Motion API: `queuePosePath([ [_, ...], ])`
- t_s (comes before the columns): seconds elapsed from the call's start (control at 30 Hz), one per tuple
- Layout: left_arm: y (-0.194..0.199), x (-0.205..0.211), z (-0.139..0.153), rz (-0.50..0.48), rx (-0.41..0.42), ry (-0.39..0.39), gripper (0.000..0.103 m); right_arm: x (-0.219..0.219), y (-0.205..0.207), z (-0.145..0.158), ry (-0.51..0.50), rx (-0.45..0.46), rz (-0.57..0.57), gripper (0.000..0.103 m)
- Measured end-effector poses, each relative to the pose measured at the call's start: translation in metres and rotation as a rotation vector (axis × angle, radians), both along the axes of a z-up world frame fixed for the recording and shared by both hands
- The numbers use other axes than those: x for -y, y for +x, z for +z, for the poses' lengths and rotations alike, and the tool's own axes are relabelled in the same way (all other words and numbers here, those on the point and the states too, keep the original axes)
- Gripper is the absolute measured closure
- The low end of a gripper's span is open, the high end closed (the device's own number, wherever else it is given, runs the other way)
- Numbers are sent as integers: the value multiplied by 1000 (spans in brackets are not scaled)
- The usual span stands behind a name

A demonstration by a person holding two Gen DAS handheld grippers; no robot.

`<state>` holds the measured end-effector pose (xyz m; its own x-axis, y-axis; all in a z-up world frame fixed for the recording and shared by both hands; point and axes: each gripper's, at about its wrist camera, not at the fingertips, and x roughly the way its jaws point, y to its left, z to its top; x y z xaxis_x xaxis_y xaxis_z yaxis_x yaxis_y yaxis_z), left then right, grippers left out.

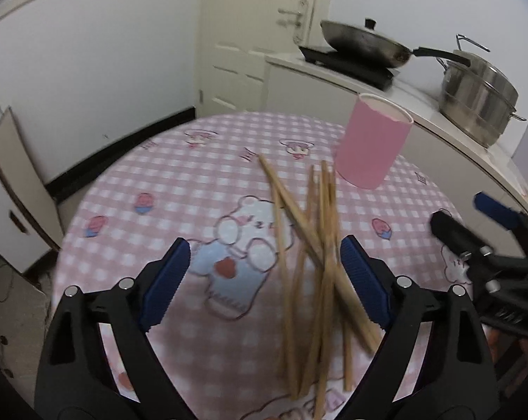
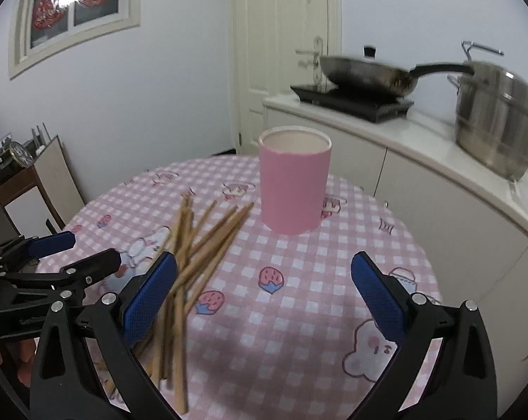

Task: Organize utensils
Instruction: 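Grasp one wooden chopstick from the pile with the left tool while the right tool approaches the pile, then grasp a wooden chopstick with the right tool while the left tool lifts its chopstick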

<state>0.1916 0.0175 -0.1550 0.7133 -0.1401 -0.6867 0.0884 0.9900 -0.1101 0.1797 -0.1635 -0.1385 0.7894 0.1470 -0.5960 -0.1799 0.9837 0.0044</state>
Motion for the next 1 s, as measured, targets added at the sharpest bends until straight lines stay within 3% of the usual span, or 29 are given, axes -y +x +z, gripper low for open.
queuePosePath([
  [0.33, 46, 44, -16, -118, -57, 23, 52, 31, 26, -18, 27, -69, -64, 14],
  [0.4, 53, 50, -22, -130, -78, 40, 67, 33, 28, -19, 29, -77, -60, 14],
  [0.53, 66, 58, -30, -144, -113, 62, 70, 33, 33, -22, 49, -90, -42, 14],
  [0.63, 71, 58, -33, -143, -124, 59, 93, 30, 37, -22, 52, -91, -28, 14],
  [0.83, 66, 40, -25, -132, -99, 16, 97, 20, 46, -16, 62, -101, 28, 17],
  [1.0, 58, 8, -8, -86, -62, -9, 97, -1, 54, -13, 55, -114, 100, 30],
])
